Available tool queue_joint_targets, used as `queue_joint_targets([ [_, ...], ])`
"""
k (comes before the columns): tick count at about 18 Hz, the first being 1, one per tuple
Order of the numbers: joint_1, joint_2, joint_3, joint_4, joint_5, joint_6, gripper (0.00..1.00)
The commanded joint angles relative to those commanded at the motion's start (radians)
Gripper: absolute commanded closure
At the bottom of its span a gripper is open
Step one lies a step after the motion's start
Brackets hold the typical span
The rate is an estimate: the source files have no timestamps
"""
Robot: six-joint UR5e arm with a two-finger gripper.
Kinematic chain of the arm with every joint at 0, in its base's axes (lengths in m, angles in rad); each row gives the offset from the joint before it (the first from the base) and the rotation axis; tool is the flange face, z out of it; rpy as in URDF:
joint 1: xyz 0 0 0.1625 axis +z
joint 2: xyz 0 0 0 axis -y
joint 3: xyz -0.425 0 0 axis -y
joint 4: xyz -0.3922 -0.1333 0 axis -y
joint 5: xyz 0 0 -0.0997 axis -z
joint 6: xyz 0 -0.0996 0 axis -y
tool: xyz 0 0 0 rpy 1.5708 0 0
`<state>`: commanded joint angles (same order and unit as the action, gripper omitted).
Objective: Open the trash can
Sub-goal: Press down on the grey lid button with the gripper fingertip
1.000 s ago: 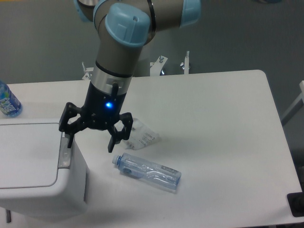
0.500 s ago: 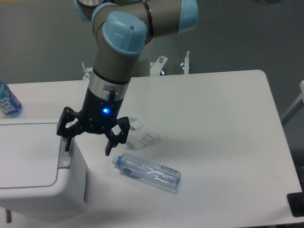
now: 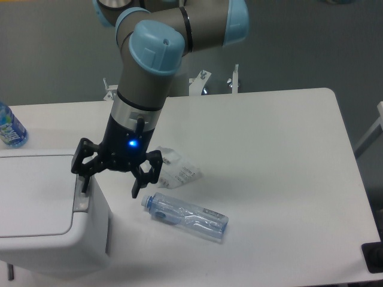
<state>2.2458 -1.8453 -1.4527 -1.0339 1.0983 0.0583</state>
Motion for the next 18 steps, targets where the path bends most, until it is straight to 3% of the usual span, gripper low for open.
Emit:
queue_joint_targets([
  [18, -0.002, -0.006, -0.005, 0.017, 0.003, 0.000, 0.00],
])
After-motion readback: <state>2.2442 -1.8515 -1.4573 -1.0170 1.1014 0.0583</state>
